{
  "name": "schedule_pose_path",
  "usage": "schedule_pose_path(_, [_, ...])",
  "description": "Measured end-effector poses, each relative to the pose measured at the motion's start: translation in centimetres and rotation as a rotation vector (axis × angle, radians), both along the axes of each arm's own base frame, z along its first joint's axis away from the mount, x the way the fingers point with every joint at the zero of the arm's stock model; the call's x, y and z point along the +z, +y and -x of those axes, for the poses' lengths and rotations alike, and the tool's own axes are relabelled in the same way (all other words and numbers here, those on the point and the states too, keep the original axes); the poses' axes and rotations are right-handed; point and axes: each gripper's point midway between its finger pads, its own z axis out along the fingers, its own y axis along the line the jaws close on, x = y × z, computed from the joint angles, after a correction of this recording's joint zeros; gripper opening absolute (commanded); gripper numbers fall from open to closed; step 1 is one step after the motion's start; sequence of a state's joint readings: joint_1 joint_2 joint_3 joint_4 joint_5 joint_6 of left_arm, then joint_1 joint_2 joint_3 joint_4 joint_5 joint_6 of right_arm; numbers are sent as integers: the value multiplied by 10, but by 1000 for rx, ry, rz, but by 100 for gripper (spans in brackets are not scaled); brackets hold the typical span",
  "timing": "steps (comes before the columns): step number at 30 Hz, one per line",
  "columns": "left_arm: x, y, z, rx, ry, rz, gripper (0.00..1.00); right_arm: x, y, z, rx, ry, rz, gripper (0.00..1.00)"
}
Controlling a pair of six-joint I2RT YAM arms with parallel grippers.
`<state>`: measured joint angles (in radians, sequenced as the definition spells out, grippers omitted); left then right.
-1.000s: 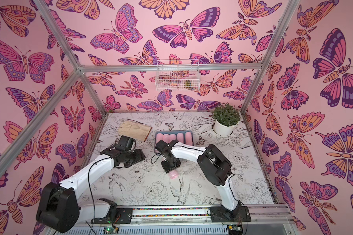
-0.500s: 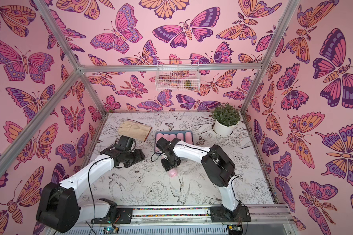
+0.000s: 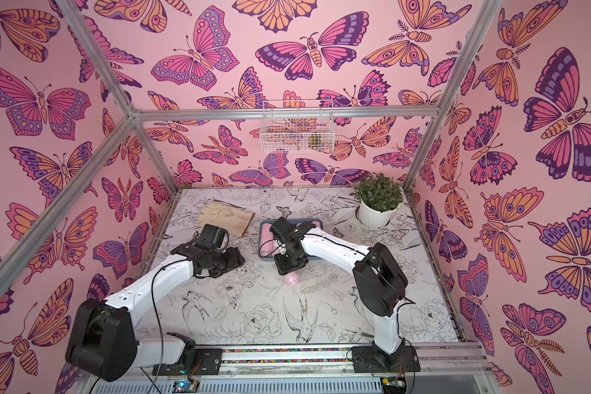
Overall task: Put the roll of trash bags into the storage box
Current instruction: Pick up the roll of trash bags from the center of the board, then place the roll of trash bags in the storage box.
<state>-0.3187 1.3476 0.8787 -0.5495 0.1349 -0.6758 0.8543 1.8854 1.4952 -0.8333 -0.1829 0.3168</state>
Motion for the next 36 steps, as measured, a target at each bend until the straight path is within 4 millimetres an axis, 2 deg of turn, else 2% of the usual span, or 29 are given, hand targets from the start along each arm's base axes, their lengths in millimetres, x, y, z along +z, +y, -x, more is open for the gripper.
schedule_pose_path(12, [0, -5, -1, -23, 6, 17, 72, 21, -24, -43, -93, -22, -60, 47])
schedule_pose_path(21, [6, -5, 0, -24, -11, 26, 72, 36, -56, -87, -213, -24, -124, 46])
schedule_pose_path(26, [4, -4, 3, -18, -7, 27, 72, 45, -71, -122, -287, -39, -166, 46])
schedule_pose_path(31, [4, -4, 3, -17, -6, 27, 72, 36, -76, -149, -328, -27, -180, 46])
schedule_pose_path(36, [3, -5, -1, -18, -2, 26, 72, 18, -70, -159, -329, 8, -177, 46])
